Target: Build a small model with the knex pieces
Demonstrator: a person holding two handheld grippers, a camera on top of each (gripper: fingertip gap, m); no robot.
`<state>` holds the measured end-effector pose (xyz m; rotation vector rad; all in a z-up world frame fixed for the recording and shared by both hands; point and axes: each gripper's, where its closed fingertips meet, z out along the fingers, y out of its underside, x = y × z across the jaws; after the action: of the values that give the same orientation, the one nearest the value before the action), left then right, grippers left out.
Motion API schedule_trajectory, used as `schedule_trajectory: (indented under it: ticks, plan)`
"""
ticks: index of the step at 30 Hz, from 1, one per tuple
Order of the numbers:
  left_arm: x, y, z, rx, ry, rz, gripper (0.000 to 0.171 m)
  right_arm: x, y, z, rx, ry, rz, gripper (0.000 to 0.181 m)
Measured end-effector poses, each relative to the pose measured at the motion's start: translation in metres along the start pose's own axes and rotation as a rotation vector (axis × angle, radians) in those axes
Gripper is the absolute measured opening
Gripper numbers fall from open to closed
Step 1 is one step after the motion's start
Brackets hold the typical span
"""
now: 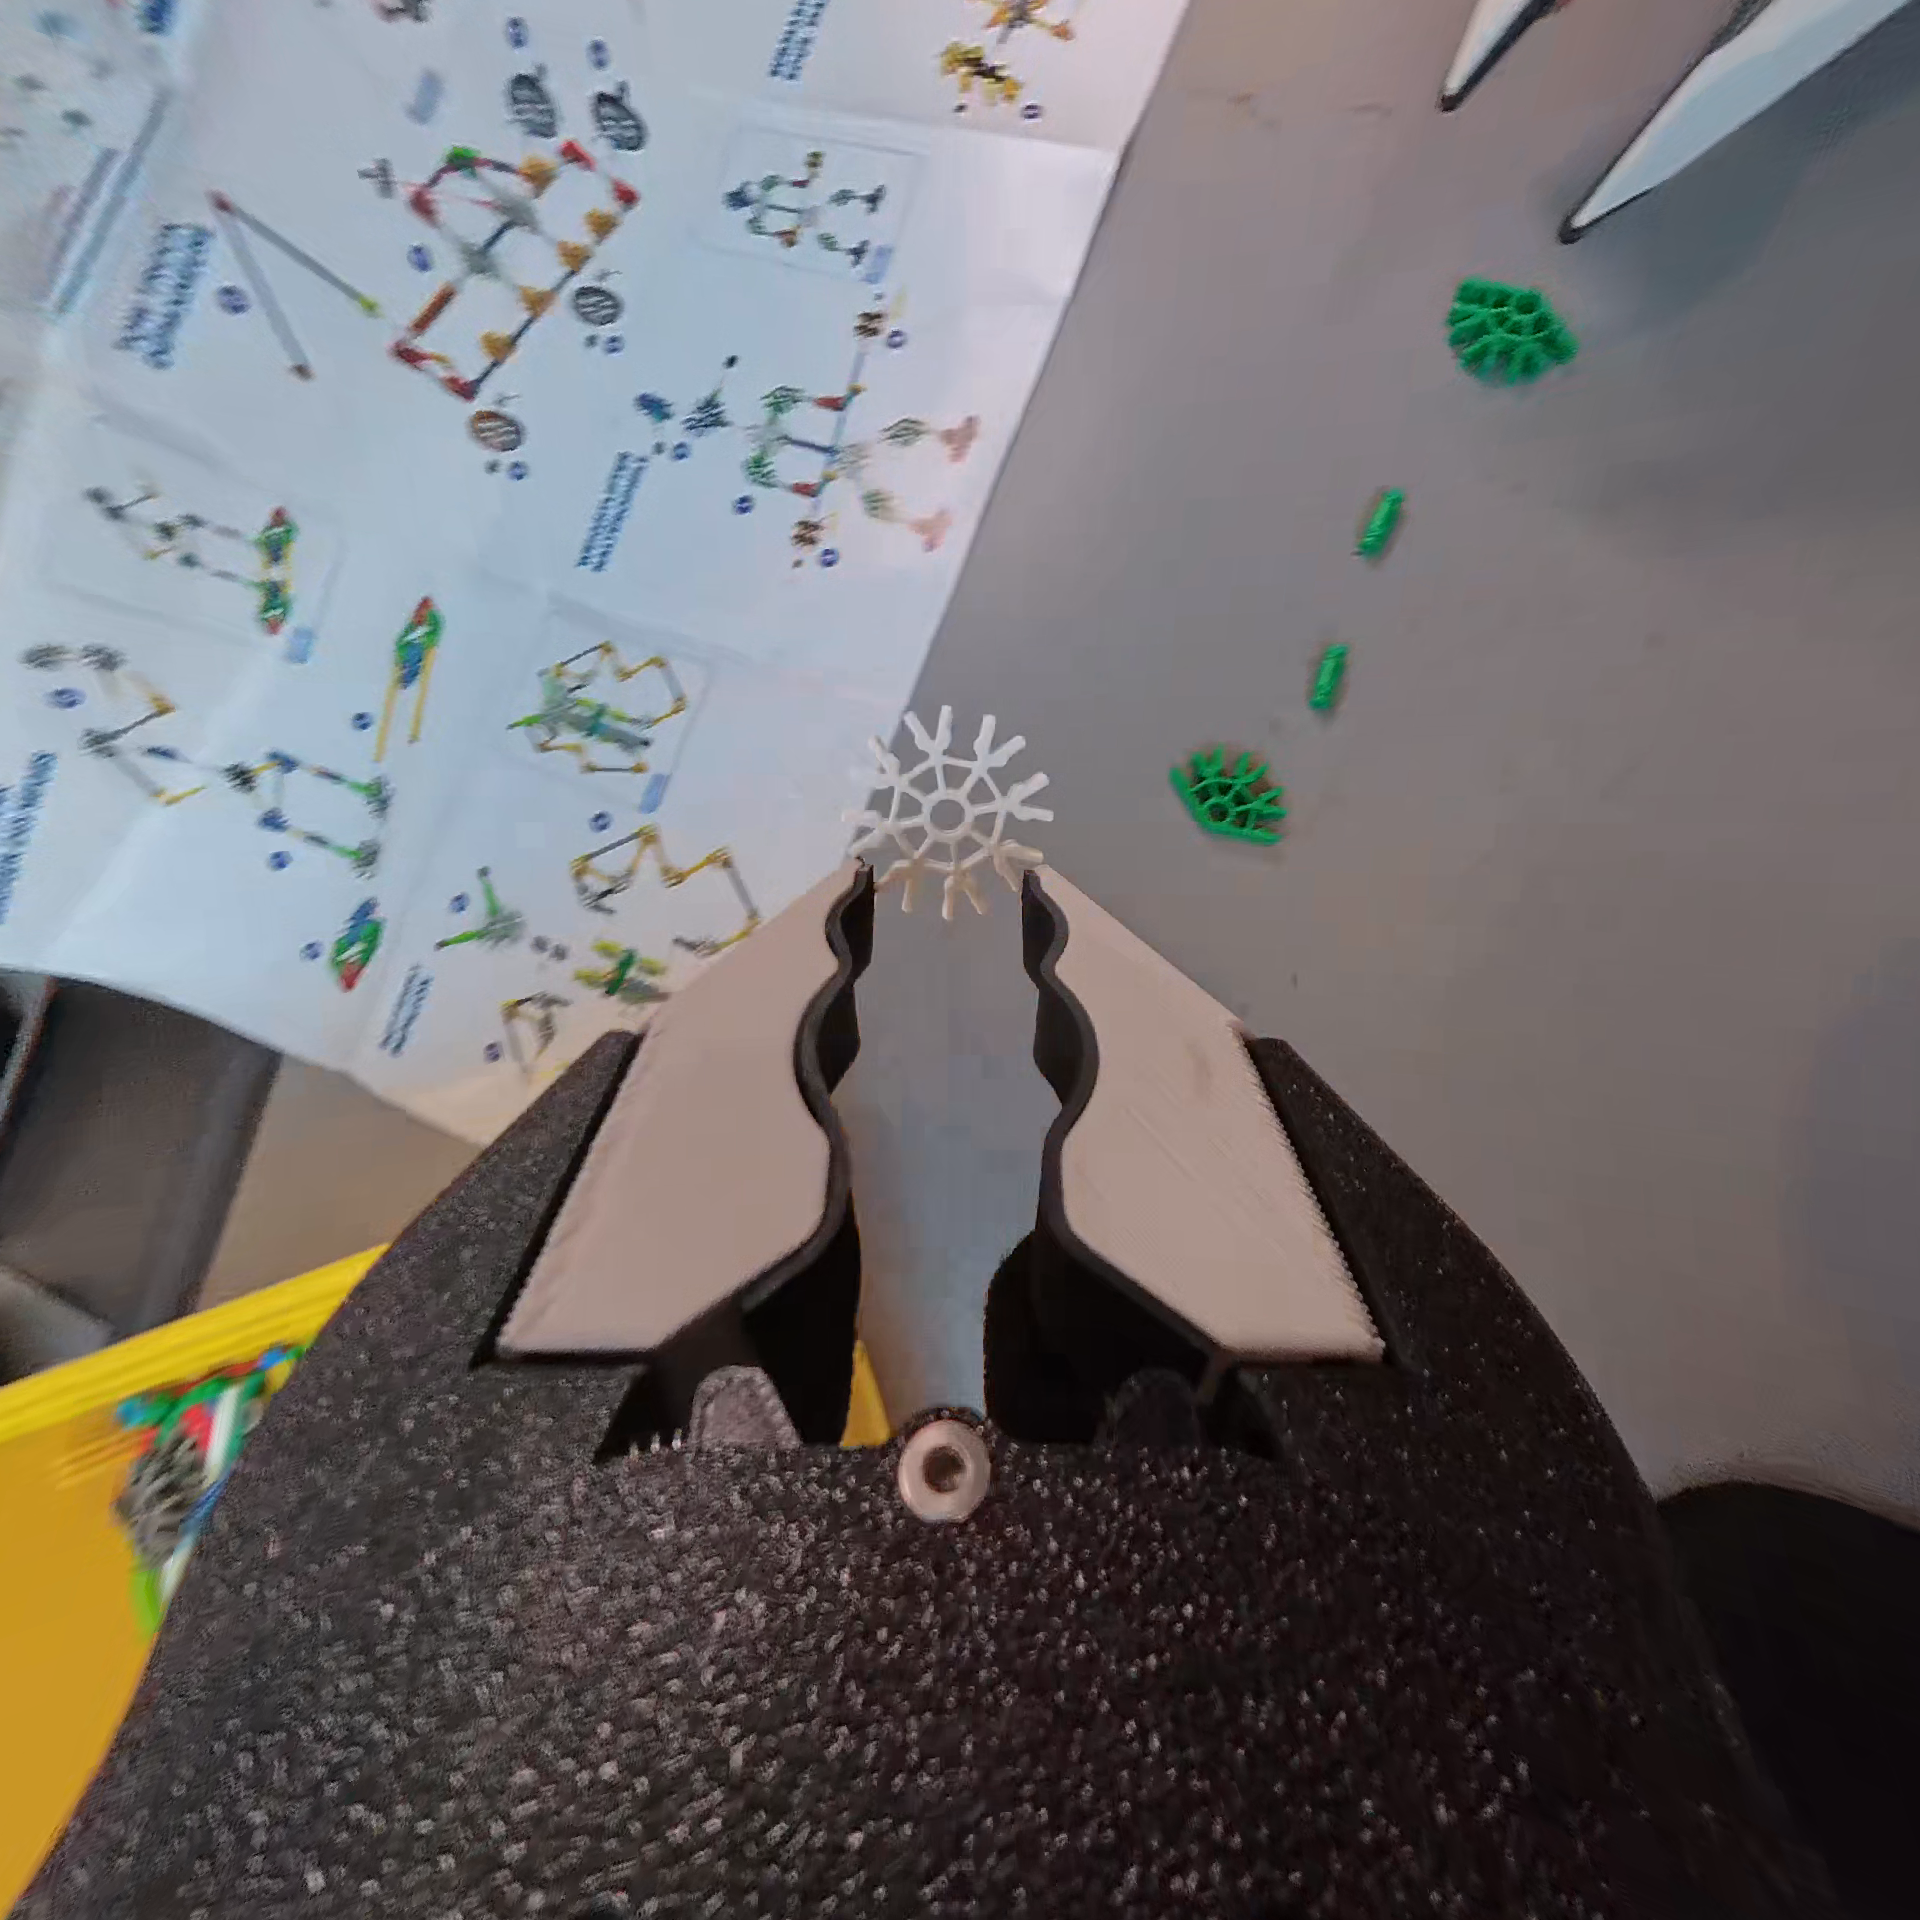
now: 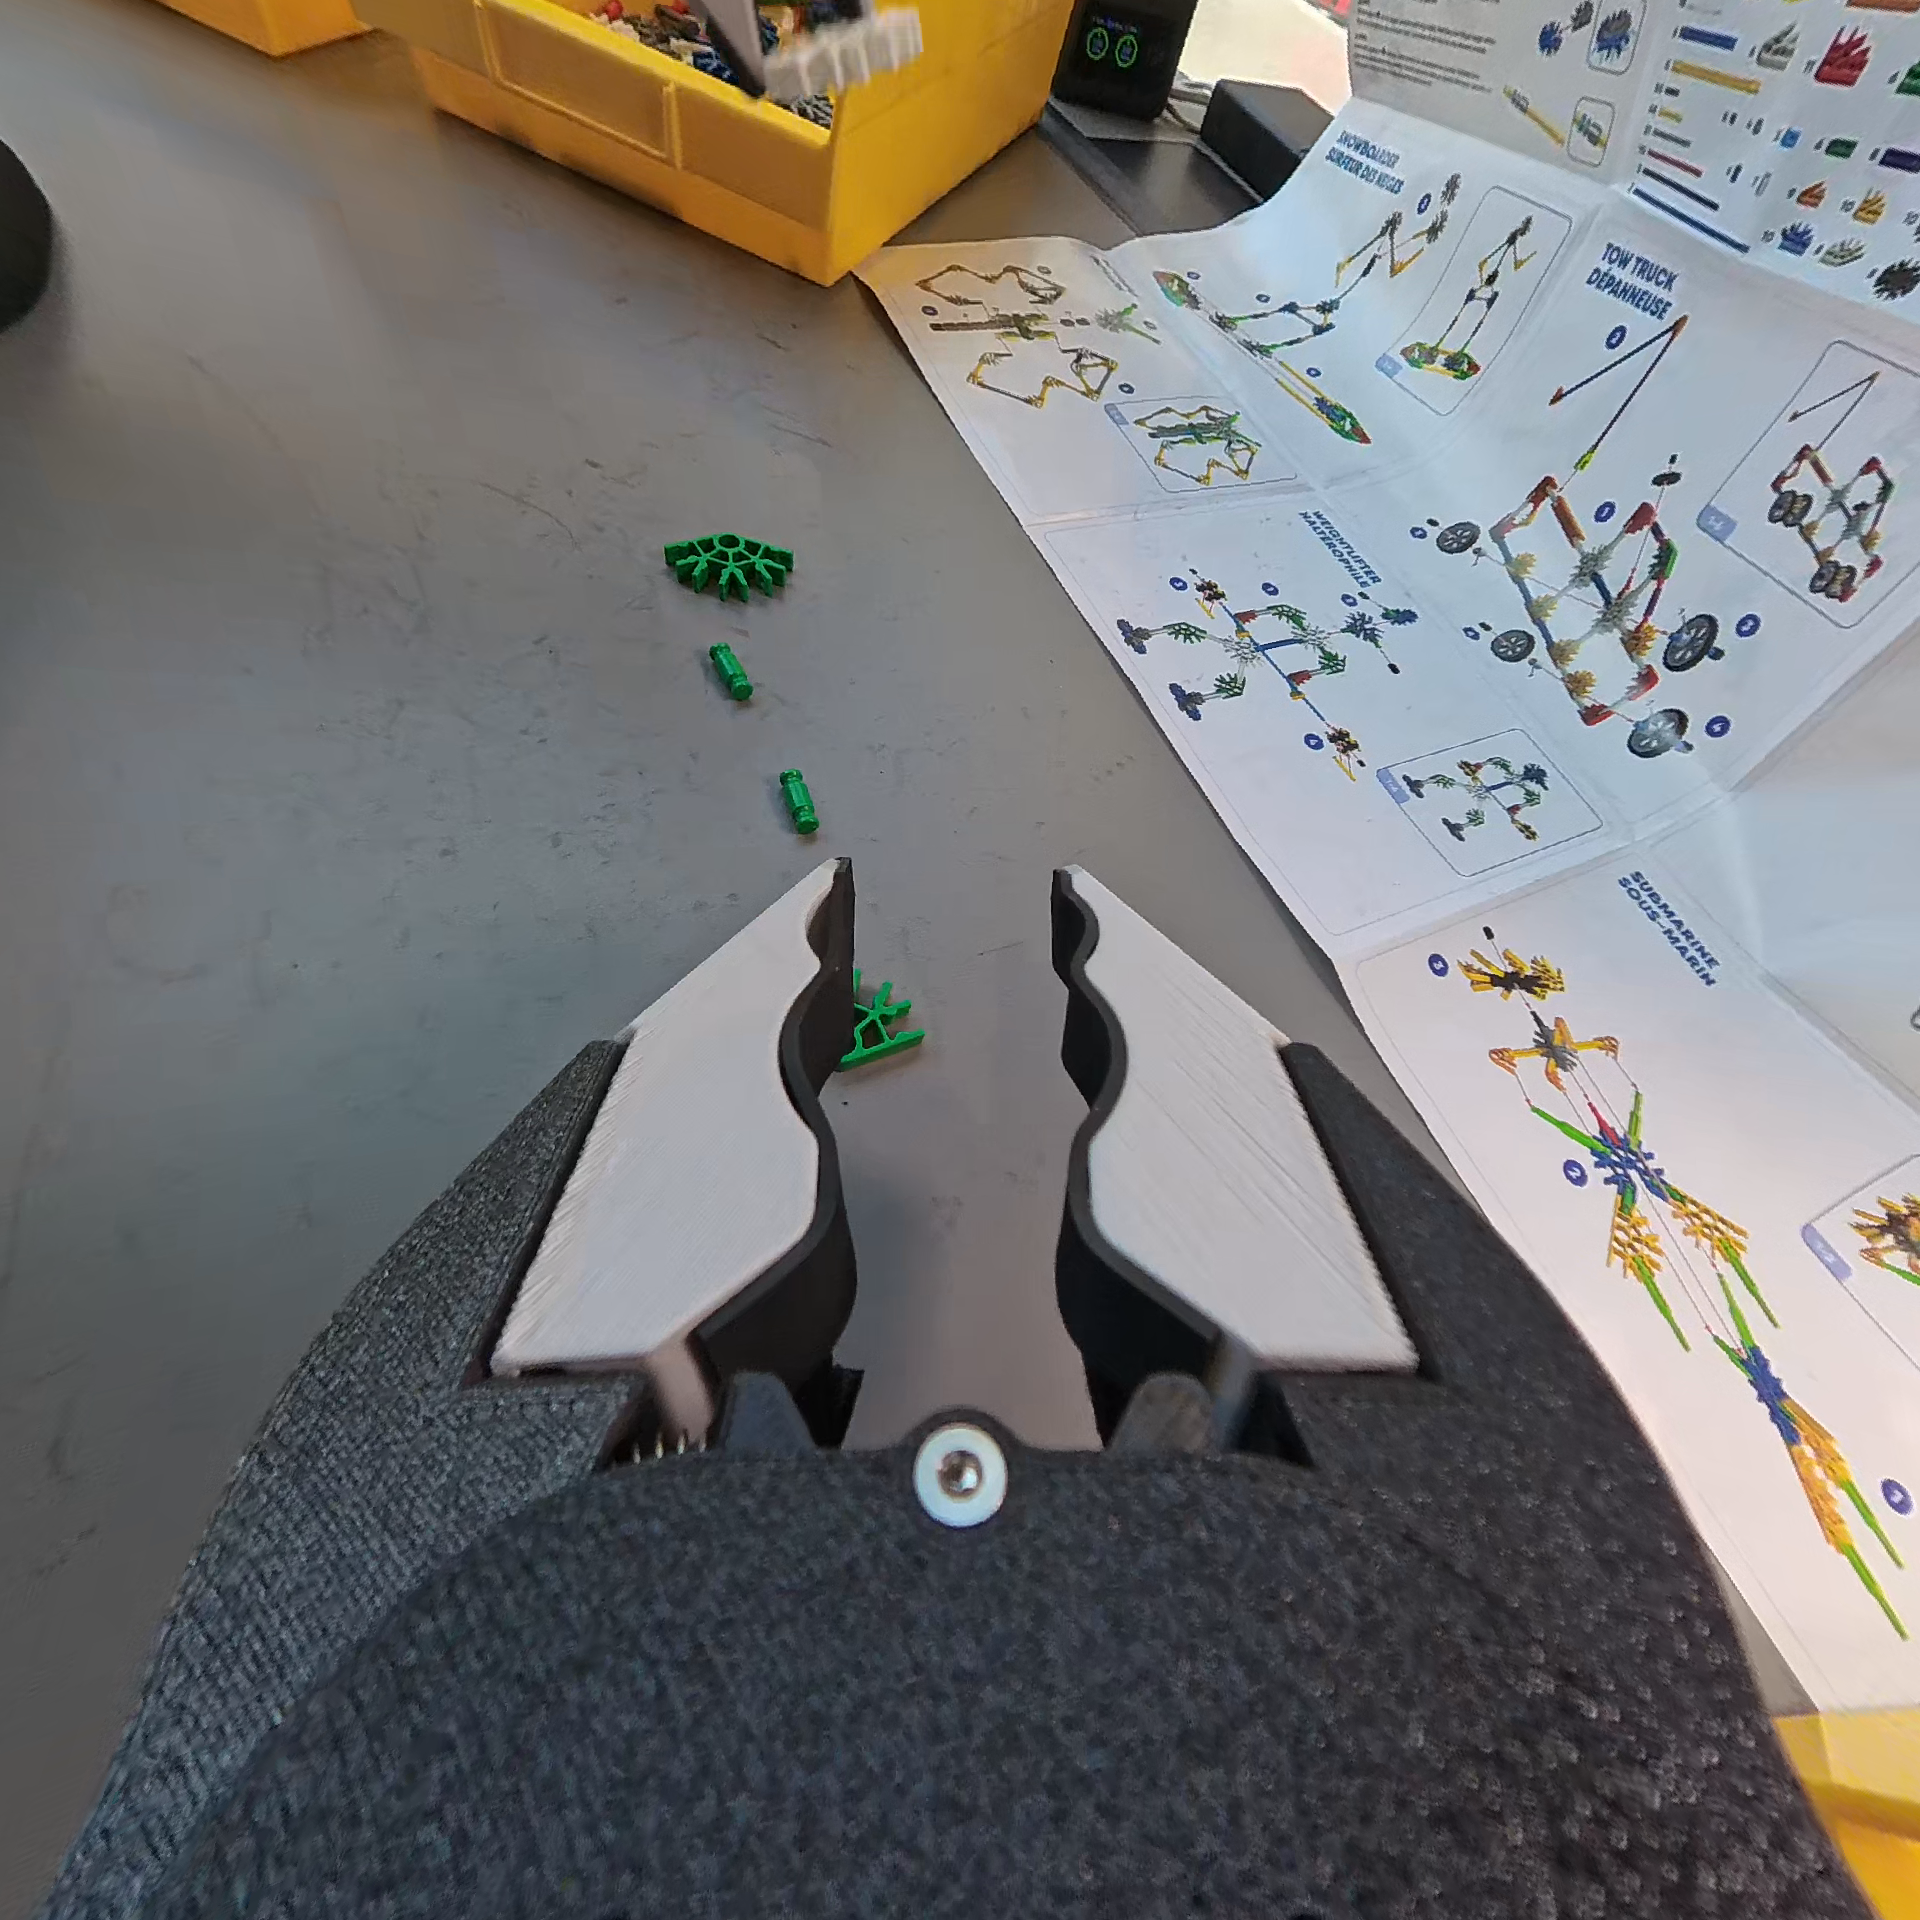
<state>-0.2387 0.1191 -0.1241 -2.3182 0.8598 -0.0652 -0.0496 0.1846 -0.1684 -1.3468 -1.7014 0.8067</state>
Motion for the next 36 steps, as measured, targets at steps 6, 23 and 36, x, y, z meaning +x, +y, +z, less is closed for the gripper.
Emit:
schedule_trajectory:
  ticks: [6, 23, 36]
  plan:
    - [0.076, -0.018, 0.063, 0.028, 0.163, -0.004, 0.027, 0.002, -0.004, -0.003, 0.028, 0.003, 0.007, 0.042]
    - [0.146, -0.023, 0.093, 0.056, 0.276, 0.004, 0.027, 0.000, -0.009, -0.003, 0.040, -0.001, 0.010, 0.065]
    - [0.135, -0.030, 0.083, 0.169, 0.223, -0.010, 0.037, 0.001, -0.006, -0.002, 0.035, 0.003, 0.014, 0.065]
